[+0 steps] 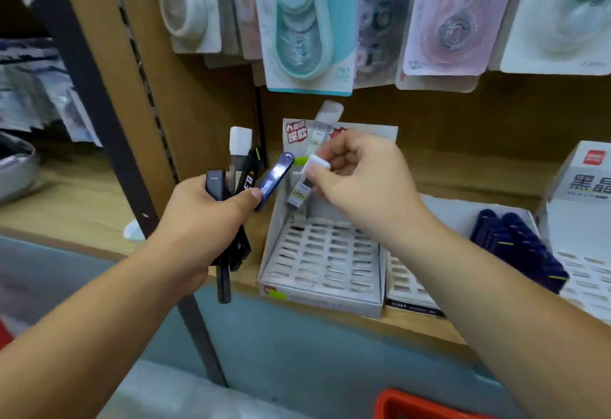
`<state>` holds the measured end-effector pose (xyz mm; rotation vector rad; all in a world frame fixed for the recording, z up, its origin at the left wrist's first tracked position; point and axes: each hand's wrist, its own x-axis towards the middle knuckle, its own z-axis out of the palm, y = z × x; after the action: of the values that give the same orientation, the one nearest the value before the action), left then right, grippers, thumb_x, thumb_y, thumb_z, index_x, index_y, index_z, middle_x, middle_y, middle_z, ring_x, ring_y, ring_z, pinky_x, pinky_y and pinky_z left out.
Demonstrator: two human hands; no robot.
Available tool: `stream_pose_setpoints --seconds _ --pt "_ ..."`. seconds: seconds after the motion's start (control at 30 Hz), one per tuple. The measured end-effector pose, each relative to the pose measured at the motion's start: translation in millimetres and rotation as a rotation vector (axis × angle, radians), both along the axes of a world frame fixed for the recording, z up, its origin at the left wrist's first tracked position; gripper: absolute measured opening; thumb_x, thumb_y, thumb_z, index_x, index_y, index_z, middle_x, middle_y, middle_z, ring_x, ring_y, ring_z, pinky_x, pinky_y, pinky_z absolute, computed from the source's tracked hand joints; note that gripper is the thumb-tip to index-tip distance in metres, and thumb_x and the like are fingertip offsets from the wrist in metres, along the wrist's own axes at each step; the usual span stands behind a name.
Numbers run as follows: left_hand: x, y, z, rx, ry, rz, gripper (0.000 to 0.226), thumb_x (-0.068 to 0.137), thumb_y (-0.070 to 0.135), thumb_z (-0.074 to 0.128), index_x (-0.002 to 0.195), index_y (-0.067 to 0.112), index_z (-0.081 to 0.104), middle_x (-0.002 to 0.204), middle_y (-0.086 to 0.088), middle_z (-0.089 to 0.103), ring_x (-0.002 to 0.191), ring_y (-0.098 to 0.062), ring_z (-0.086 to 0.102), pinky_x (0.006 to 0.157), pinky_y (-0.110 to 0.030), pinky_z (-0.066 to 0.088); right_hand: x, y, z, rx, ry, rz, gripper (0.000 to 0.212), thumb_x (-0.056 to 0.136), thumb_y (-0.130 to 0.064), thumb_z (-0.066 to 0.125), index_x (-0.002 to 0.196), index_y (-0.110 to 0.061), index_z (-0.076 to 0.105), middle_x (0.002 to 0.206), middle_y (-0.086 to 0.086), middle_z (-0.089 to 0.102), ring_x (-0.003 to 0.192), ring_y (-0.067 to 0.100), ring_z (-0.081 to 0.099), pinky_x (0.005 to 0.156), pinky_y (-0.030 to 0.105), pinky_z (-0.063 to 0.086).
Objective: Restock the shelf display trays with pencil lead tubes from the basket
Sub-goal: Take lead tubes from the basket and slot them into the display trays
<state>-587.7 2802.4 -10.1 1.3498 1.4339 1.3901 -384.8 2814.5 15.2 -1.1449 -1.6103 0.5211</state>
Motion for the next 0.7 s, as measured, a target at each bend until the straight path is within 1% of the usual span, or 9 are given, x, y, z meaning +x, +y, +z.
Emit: stream_pose_setpoints --seconds 0.07,0.17,0.27,0.37,0.43,0.53,0.63,0.7 --pt "-8 -1 -7 -0.031 0.001 0.003 0.014 0.095 0.027 0.076 0.094 0.013 0.073 0.066 -0.01 0.05 0.058 -0.025 0.047 0.055 -0.037 0.045 -8 7 -5 -0.01 -0.073 -0.02 0.016 0.085 -0.016 0.082 0.084 -0.025 0.069 0.077 0.0 0.072 0.073 0.019 0.072 0.071 0.047 0.062" --pt "-10 -2 -16 -0.079 -0.019 -0.021 0.015 0.095 0.026 0.075 0.098 0.011 0.074 0.063 -0.007 0.051 0.05 -0.021 0.048 0.046 -0.029 0.046 -13 8 -10 -0.011 -0.177 -0.031 0.016 0.086 -0.015 0.082 0.086 -0.025 0.07 0.078 -0.002 0.07 0.073 0.015 0.068 0.073 0.043 0.061" --pt "-7 -3 -20 -0.088 -0.036 -0.066 0.015 0.096 0.025 0.074 0.1 0.011 0.074 0.065 -0.008 0.051 0.05 -0.02 0.049 0.042 -0.027 0.045 -11 7 -10 -0.002 -0.209 -0.039 0.016 0.088 -0.015 0.08 0.088 -0.027 0.069 0.081 -0.006 0.067 0.075 0.011 0.064 0.074 0.038 0.061" --pt "-5 -4 -23 -0.089 -0.05 -0.086 0.015 0.096 0.025 0.073 0.1 0.01 0.073 0.064 -0.006 0.052 0.049 -0.017 0.05 0.042 -0.027 0.045 -10 10 -9 -0.005 -0.216 -0.029 0.015 0.088 -0.015 0.08 0.089 -0.025 0.069 0.084 -0.006 0.067 0.078 0.012 0.064 0.074 0.036 0.059" --pt "-6 -3 -24 -0.08 -0.052 -0.089 0.015 0.096 0.025 0.074 0.1 0.011 0.074 0.063 -0.004 0.053 0.049 -0.015 0.05 0.043 -0.026 0.045 -10 11 -9 -0.007 -0.234 -0.019 0.016 0.088 -0.015 0.08 0.088 -0.026 0.068 0.083 -0.009 0.066 0.076 0.009 0.062 0.072 0.034 0.056" --pt "-8 -4 -26 -0.06 -0.034 -0.083 0.014 0.095 0.028 0.074 0.099 0.014 0.075 0.061 0.0 0.055 0.057 -0.018 0.05 0.048 -0.03 0.046 -11 12 -8 -0.007 -0.267 -0.016 0.015 0.088 -0.016 0.081 0.087 -0.026 0.069 0.082 -0.009 0.066 0.076 0.011 0.062 0.072 0.034 0.056" --pt "-11 -5 -24 -0.036 -0.012 -0.071 0.014 0.095 0.031 0.074 0.098 0.018 0.076 0.066 -0.004 0.055 0.062 -0.02 0.051 0.055 -0.034 0.047 -9 12 -7 0.0 -0.295 -0.027 0.015 0.089 -0.017 0.079 0.09 -0.027 0.069 0.085 -0.007 0.066 0.077 0.011 0.062 0.071 0.031 0.054" --pt "-13 -6 -22 -0.028 -0.015 -0.083 0.013 0.095 0.031 0.074 0.098 0.019 0.076 0.068 -0.007 0.054 0.064 -0.023 0.051 0.059 -0.038 0.046 -9 12 -6 0.018 -0.355 -0.035 0.014 0.091 -0.016 0.077 0.093 -0.027 0.068 0.086 -0.006 0.065 0.079 0.012 0.062 0.072 0.033 0.055"
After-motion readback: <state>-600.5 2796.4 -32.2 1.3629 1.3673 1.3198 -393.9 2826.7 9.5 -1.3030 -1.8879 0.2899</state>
